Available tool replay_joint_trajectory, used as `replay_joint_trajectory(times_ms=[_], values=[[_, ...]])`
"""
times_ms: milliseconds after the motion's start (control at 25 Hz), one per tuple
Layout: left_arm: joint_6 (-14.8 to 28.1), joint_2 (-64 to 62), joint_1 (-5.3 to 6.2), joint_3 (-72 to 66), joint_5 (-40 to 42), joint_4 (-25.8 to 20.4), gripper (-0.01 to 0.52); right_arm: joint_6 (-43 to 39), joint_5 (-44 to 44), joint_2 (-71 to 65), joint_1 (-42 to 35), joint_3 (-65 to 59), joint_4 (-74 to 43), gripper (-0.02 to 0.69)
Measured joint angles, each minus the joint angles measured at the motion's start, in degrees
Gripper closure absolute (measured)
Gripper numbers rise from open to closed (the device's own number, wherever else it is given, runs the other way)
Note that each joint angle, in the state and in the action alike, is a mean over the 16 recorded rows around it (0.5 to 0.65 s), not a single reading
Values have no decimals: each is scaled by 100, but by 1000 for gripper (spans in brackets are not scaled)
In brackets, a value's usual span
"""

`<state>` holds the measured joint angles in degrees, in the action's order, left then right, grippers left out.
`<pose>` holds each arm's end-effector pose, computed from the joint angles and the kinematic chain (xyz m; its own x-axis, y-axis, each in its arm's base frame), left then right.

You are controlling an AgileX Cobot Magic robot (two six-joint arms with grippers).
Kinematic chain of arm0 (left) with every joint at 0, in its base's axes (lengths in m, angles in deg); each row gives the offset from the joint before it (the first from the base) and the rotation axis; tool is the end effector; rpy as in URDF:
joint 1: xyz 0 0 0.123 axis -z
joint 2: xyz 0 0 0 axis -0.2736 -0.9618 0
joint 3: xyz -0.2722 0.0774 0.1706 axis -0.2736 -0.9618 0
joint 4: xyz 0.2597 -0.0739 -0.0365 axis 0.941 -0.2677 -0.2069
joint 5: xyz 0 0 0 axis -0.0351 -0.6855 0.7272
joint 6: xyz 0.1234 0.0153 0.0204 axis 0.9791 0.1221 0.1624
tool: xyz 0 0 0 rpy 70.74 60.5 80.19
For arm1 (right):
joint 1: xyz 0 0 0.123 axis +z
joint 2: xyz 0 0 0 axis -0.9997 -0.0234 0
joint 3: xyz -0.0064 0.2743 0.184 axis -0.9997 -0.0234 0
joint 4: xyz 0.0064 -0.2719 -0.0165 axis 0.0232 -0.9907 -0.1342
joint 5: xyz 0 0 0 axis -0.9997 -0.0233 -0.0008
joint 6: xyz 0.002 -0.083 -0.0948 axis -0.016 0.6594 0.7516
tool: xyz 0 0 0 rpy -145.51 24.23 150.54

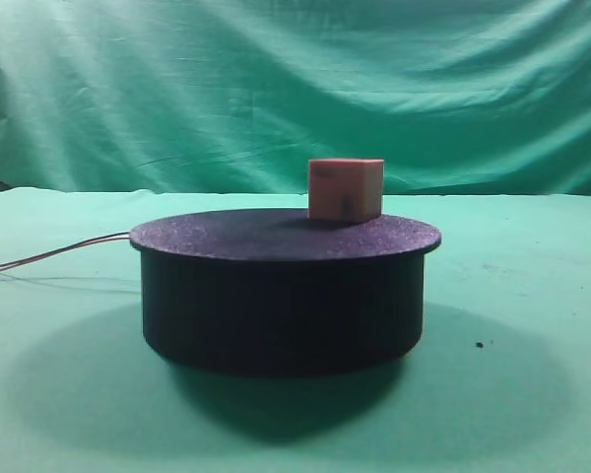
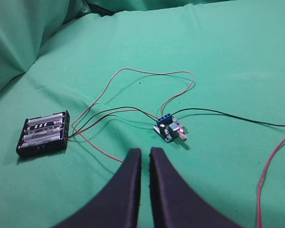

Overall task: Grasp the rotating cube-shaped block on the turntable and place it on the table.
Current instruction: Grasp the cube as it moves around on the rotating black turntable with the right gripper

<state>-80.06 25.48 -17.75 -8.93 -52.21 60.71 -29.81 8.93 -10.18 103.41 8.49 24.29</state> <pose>0.0608 0.0119 0.1627 -0.2855 0.1192 -0.9510 -0.0719 0.9868 0.1453 0.1178 0.0596 0.2504 -0.6044 -0.1736 -0.7775 -0.4214 0.8979 0.1271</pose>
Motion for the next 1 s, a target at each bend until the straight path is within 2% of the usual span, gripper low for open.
replay_joint_trajectory(times_ms=[360,520,680,1000], values=[[0,0,0,0,0,0,514,-235,-349,-2122,1726,1218,-440,659],[0,0,0,0,0,0,514,-568,-381,-3127,2444,1887,-641,609],[0,0,0,0,0,0,514,-916,-422,-3989,2861,2520,-751,499],[0,0,0,0,0,0,514,-1246,-649,-5179,3160,3506,-687,196]])
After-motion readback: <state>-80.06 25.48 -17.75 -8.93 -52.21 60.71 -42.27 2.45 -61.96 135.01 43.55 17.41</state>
